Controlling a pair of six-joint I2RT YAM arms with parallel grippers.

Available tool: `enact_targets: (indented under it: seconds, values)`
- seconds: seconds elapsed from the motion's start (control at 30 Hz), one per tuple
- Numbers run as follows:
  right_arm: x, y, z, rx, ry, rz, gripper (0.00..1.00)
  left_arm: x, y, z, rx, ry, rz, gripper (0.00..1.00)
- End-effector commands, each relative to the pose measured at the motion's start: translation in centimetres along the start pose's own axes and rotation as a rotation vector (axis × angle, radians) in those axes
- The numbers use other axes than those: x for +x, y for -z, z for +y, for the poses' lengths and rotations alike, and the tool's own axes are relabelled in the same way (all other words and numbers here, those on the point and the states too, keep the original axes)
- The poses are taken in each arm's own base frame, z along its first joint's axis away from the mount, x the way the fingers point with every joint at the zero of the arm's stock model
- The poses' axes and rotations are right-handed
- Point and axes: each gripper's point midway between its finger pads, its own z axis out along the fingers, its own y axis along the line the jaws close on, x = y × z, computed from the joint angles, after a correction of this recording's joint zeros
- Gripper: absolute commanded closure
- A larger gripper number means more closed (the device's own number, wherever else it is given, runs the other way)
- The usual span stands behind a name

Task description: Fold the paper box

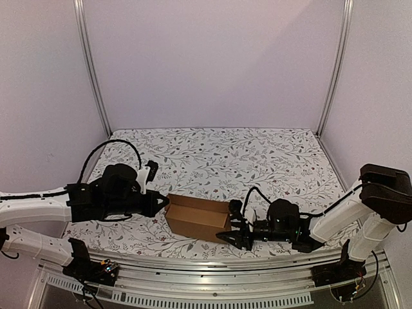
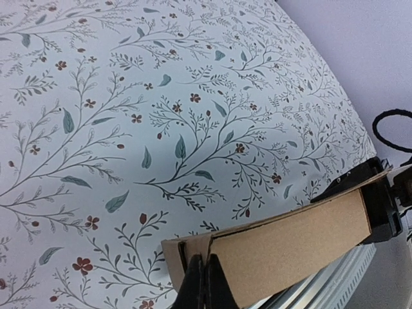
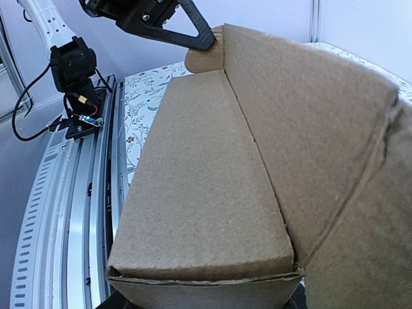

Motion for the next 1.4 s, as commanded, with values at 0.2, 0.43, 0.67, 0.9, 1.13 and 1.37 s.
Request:
enact_targets:
  seconds: [0.2, 0.43, 0.67, 0.9, 1.13, 1.37]
  values:
    - [-0.4, -0.1, -3.5, 0.172, -0.076, -0.086, 0.88, 3.2, -0.1, -0.8, 0.034, -0.029, 0.039, 1.0]
    - [1.0, 0.1, -4.9, 0.25, -0.091, -0.077, 0.85, 4.7, -0.4, -0.2, 0.022, -0.015, 0.048, 1.0]
    - [1.8, -0.2, -5.5, 0.27, -0.089, -0.116, 0.85, 5.1, -0.8, -0.8, 0.032, 0.013, 0.043, 1.0]
    - [2.9, -0.6, -5.4, 0.264, -0.06, -0.117, 0.86, 4.5, -1.6, -2.4, 0.076, 0.066, 0.046, 1.0]
    - [3.5, -0.3, -5.5, 0.28, -0.013, -0.094, 0.86, 4.2, -1.6, -3.1, 0.086, 0.07, 0.061, 1.0]
    - [3.6, -0.3, -5.5, 0.285, 0.001, -0.09, 0.85, 5.7, -1.4, -1.1, 0.014, 0.043, 0.094, 1.0]
